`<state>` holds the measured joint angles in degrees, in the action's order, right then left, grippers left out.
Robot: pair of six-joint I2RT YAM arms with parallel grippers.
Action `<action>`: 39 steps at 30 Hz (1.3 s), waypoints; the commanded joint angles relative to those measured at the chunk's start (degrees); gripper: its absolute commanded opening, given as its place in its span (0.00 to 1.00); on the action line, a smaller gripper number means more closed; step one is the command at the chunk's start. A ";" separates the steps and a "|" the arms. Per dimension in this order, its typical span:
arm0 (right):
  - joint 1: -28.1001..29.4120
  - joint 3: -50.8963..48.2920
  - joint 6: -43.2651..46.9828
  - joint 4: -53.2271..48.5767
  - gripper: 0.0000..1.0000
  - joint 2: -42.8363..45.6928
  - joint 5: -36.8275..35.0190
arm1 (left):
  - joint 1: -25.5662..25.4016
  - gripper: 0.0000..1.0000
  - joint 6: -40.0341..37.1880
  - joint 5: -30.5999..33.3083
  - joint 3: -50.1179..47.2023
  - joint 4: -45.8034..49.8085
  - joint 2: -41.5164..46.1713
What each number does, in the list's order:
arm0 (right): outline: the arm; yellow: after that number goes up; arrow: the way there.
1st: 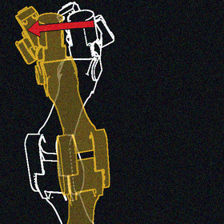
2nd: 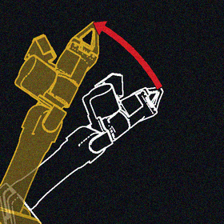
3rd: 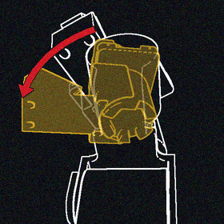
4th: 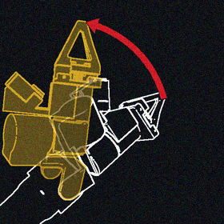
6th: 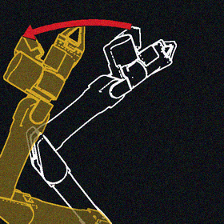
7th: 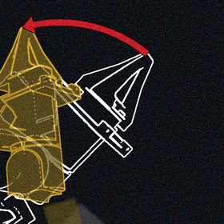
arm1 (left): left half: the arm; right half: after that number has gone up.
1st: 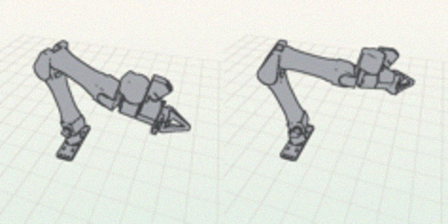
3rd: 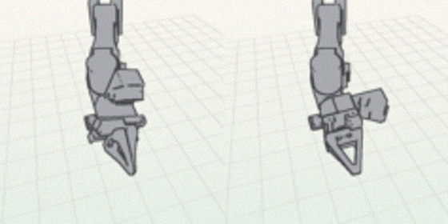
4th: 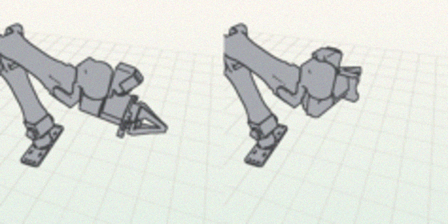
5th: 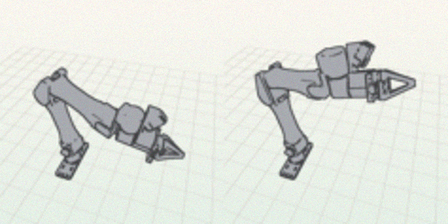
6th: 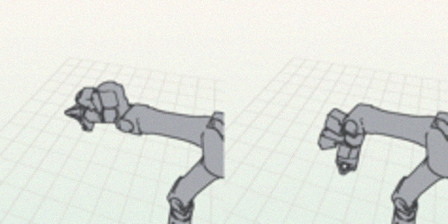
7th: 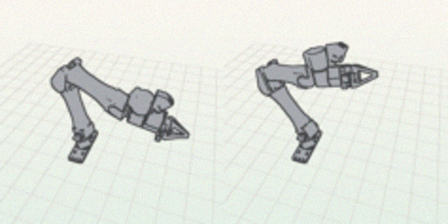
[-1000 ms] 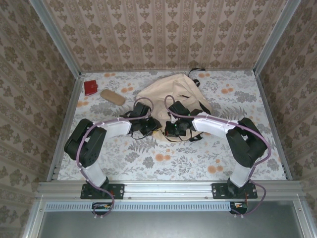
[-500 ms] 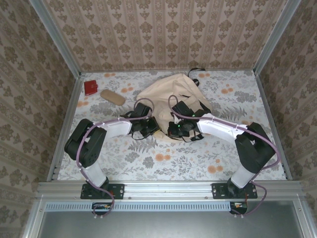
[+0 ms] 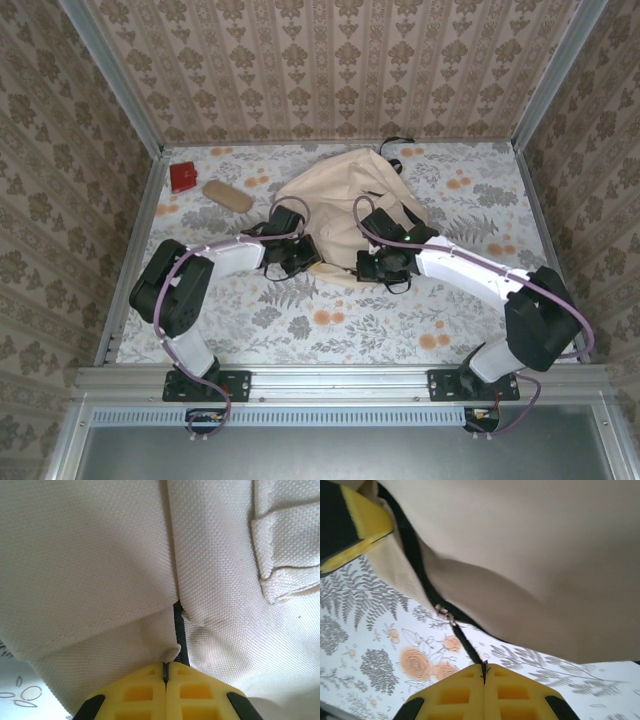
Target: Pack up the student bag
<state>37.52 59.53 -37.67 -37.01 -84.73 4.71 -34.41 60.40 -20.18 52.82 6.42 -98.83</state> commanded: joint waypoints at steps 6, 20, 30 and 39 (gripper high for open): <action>-0.95 -1.69 1.03 -9.59 0.00 4.66 -10.67 | 2.93 0.00 -2.90 4.80 1.63 2.90 -0.91; -0.65 -0.34 3.62 0.95 0.00 3.33 1.93 | 4.71 0.07 -5.82 3.34 4.73 5.88 1.45; 0.22 7.27 2.35 10.15 0.00 -3.98 11.58 | 3.56 0.51 2.11 1.45 -4.22 6.15 14.35; 0.45 10.26 2.17 12.49 0.00 -7.32 16.38 | -1.19 0.65 12.38 -3.26 -6.45 -5.79 13.27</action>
<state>37.45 67.57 -35.73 -26.89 -91.50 17.19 -34.68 67.96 -21.37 45.82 6.15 -84.31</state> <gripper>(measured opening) 0.062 0.648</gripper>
